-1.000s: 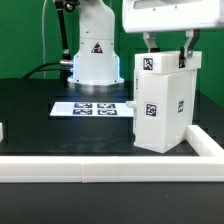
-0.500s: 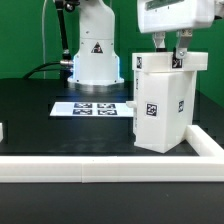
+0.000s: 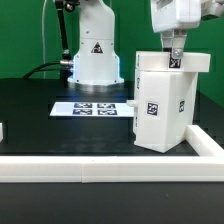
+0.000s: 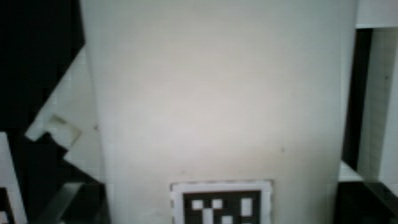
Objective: Assemble cabinet
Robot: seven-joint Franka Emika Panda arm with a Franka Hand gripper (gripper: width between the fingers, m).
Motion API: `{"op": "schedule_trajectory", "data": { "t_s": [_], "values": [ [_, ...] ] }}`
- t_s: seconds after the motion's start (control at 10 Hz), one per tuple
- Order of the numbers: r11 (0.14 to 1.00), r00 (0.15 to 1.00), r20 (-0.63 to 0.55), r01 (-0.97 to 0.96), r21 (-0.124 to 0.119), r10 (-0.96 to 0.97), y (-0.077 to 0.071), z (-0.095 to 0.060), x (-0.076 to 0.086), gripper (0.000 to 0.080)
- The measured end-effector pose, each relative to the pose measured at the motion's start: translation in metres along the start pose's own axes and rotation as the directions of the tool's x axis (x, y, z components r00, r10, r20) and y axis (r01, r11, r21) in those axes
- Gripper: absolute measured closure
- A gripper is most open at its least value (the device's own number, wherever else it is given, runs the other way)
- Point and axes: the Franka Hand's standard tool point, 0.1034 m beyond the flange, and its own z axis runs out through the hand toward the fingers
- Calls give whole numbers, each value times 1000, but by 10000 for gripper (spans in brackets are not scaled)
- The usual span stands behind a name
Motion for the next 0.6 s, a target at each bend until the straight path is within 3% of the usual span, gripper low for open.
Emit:
{"op": "schedule_trajectory", "data": {
  "t_s": [0.1, 0.2, 0.3, 0.6],
  "values": [
    [1000, 1000, 0, 9, 0, -9, 0, 1, -1, 243],
    [1000, 1000, 11, 27, -6, -27, 1, 0, -1, 86],
    [999, 999, 37, 36, -17, -35, 1, -4, -1, 27],
    [999, 995, 89, 46, 1, -45, -5, -24, 1, 4]
  ]
}}
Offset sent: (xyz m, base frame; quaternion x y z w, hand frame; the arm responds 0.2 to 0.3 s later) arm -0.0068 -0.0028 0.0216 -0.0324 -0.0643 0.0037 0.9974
